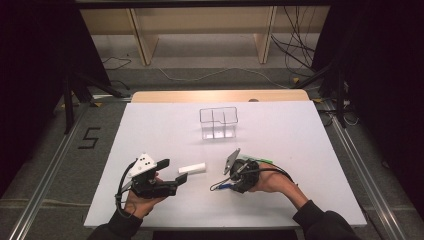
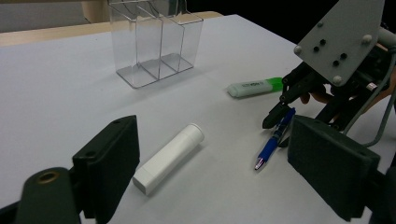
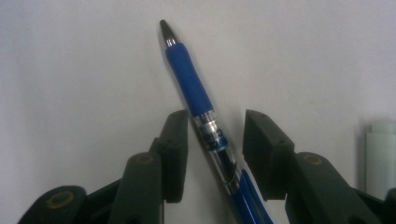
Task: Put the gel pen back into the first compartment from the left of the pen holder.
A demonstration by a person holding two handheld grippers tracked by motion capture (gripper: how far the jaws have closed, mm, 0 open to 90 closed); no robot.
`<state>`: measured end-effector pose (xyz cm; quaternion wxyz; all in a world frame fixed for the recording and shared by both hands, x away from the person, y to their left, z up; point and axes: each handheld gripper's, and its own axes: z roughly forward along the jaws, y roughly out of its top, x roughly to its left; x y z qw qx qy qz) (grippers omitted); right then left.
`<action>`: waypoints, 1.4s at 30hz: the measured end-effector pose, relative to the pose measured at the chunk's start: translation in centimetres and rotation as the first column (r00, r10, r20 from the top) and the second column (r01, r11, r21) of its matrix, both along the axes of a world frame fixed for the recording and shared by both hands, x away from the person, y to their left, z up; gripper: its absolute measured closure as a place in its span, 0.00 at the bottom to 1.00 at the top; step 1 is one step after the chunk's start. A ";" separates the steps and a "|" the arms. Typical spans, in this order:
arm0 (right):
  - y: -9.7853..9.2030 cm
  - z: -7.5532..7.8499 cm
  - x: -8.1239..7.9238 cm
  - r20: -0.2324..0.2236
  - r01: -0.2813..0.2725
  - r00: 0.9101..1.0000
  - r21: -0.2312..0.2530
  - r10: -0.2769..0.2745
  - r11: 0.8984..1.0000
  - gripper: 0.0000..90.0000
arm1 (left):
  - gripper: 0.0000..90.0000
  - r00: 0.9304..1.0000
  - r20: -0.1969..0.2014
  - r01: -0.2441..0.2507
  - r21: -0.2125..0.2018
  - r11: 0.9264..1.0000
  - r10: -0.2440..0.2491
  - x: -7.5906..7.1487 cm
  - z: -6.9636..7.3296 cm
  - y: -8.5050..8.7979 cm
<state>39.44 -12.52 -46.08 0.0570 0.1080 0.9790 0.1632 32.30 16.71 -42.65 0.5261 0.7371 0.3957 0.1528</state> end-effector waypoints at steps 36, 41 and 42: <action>1.7 0.4 -0.2 -0.008 -0.104 0.995 -0.111 0.103 0.988 0.89 | 0.19 1.000 -0.005 0.017 -0.009 1.000 -0.017 0.1 0.1 0.1; 1.1 1.4 0.0 0.018 -0.098 0.995 -0.074 0.100 0.992 0.89 | 0.19 1.000 -0.006 0.012 -0.020 1.000 -0.012 0.0 0.1 0.1; 0.9 1.6 0.1 0.025 -0.097 0.995 -0.050 0.098 0.994 0.89 | 0.19 1.000 -0.006 0.012 -0.021 1.000 -0.012 0.0 0.1 0.1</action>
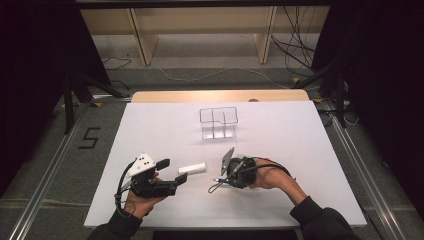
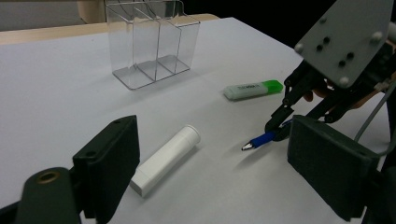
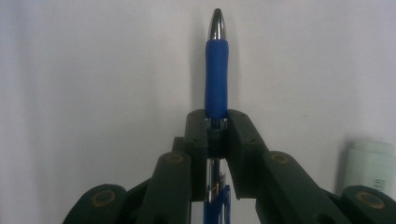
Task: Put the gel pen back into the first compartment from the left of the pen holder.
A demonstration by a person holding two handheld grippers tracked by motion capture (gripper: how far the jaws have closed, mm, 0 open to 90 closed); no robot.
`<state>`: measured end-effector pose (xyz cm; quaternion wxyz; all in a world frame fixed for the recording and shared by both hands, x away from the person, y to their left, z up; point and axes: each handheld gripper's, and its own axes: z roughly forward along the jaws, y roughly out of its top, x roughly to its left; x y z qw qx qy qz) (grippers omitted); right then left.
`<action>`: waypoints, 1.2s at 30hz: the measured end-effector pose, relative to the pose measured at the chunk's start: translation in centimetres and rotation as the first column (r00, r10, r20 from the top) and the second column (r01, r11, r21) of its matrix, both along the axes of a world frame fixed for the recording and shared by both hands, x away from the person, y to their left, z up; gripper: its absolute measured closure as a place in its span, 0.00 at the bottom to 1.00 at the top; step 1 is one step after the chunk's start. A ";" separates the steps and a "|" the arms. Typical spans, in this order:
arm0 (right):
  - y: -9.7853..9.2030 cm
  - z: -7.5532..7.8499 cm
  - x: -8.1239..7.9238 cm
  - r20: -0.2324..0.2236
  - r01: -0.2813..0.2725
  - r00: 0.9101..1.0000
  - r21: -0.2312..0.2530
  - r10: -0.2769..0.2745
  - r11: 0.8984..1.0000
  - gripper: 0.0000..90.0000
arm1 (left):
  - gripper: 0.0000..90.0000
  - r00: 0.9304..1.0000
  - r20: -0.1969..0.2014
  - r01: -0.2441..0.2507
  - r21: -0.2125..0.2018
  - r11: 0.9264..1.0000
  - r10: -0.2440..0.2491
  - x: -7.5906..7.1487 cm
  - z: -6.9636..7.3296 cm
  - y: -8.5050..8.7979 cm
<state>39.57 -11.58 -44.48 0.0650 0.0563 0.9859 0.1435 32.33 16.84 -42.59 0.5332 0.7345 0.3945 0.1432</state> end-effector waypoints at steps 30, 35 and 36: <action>-2.6 4.6 2.5 0.137 0.228 0.935 0.480 -0.329 0.847 0.89 | 0.19 1.000 0.021 -0.017 -0.014 1.000 0.017 -0.1 0.1 0.1; -2.4 4.9 2.9 0.152 0.237 0.921 0.509 -0.358 0.827 0.89 | 0.19 0.999 0.028 -0.016 -0.012 1.000 0.016 -0.1 0.1 0.1; -2.3 5.0 3.0 0.156 0.235 0.920 0.515 -0.359 0.824 0.89 | 0.19 0.999 0.028 -0.016 -0.012 1.000 0.016 -0.1 0.1 0.0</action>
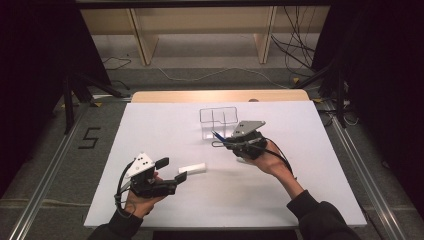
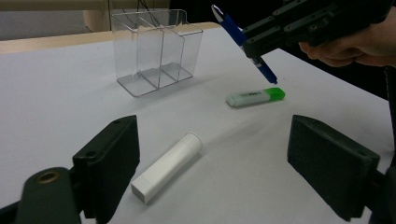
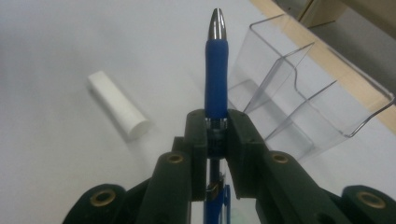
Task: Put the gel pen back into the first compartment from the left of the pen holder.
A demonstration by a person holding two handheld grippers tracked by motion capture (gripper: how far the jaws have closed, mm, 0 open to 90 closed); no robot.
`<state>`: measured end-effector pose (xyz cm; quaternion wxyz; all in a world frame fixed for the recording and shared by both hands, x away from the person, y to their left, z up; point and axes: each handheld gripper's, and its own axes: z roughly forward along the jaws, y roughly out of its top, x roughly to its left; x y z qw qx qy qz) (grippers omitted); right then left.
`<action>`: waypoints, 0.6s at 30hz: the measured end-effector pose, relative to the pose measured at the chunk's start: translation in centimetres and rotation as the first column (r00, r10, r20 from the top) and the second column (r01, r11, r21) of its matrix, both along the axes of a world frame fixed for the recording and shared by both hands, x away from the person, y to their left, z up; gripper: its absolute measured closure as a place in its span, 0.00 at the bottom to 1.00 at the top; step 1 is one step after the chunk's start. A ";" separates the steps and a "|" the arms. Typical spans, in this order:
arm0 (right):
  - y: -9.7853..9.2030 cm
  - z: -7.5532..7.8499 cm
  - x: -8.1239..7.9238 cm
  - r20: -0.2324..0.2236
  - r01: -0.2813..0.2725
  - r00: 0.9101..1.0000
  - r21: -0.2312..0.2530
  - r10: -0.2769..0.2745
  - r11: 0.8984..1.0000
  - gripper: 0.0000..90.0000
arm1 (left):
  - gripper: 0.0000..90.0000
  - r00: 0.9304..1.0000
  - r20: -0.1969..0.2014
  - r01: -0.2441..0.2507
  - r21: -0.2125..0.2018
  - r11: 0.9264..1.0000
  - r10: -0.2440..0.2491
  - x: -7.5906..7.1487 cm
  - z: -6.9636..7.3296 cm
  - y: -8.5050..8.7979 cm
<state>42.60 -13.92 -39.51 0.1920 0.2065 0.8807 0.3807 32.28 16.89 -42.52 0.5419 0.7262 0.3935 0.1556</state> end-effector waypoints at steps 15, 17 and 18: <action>1.0 1.1 1.9 0.024 0.053 0.998 0.089 -0.056 0.995 0.89 | 0.19 1.000 0.005 0.001 -0.012 1.000 -0.001 0.0 0.0 0.0; 1.1 1.2 2.2 0.024 0.058 0.998 0.101 -0.061 0.993 0.89 | 0.19 1.000 0.006 -0.001 -0.014 1.000 0.001 0.1 0.0 0.0; 1.2 1.2 2.4 0.026 0.058 0.998 0.105 -0.061 0.993 0.89 | 0.19 1.000 0.006 -0.002 -0.015 1.000 0.002 0.1 0.0 0.0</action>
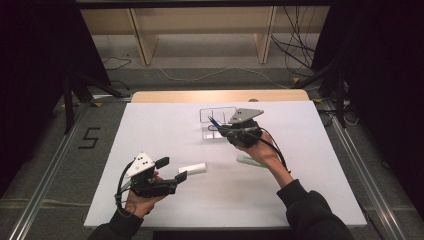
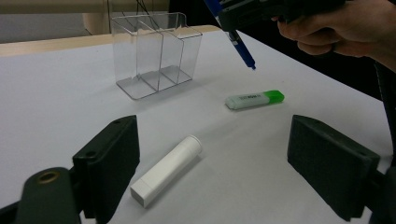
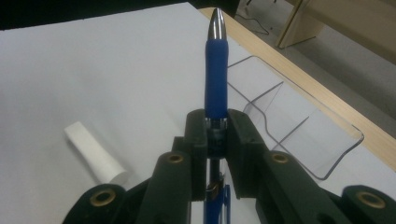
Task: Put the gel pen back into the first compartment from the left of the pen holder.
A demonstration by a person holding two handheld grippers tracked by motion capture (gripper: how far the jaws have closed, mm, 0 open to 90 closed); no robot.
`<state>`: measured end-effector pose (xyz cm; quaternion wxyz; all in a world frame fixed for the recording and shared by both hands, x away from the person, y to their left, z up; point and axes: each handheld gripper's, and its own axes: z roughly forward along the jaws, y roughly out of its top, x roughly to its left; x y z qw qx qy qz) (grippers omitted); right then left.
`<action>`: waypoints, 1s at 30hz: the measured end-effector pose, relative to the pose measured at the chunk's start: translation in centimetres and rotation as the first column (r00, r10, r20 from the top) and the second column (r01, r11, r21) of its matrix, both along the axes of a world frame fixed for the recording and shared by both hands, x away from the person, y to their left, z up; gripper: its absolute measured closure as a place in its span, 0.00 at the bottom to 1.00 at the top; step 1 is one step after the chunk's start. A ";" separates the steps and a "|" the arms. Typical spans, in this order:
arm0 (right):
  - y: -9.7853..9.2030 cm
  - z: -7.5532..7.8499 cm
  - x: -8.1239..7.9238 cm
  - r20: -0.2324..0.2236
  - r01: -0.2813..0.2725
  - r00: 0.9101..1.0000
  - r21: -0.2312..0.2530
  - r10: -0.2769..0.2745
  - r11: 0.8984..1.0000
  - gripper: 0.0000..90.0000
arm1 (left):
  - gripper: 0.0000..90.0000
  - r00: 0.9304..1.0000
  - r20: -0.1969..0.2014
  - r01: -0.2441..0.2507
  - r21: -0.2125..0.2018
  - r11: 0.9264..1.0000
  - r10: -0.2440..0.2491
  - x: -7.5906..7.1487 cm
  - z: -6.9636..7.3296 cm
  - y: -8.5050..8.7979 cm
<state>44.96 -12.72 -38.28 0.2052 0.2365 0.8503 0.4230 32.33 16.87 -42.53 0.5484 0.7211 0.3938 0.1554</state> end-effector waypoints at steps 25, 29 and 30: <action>1.2 1.1 2.5 0.002 0.064 0.998 0.079 -0.064 0.995 0.89 | 0.19 1.000 0.002 -0.002 0.002 1.000 0.002 0.0 0.0 0.1; 1.5 1.2 2.9 0.004 0.087 0.996 0.089 -0.088 0.992 0.89 | 0.19 1.000 0.003 -0.003 0.004 1.000 0.003 0.0 0.1 0.0; 1.6 1.2 3.0 0.006 0.092 0.996 0.092 -0.093 0.992 0.89 | 0.19 1.000 0.003 -0.003 0.004 1.000 0.003 0.0 0.1 0.0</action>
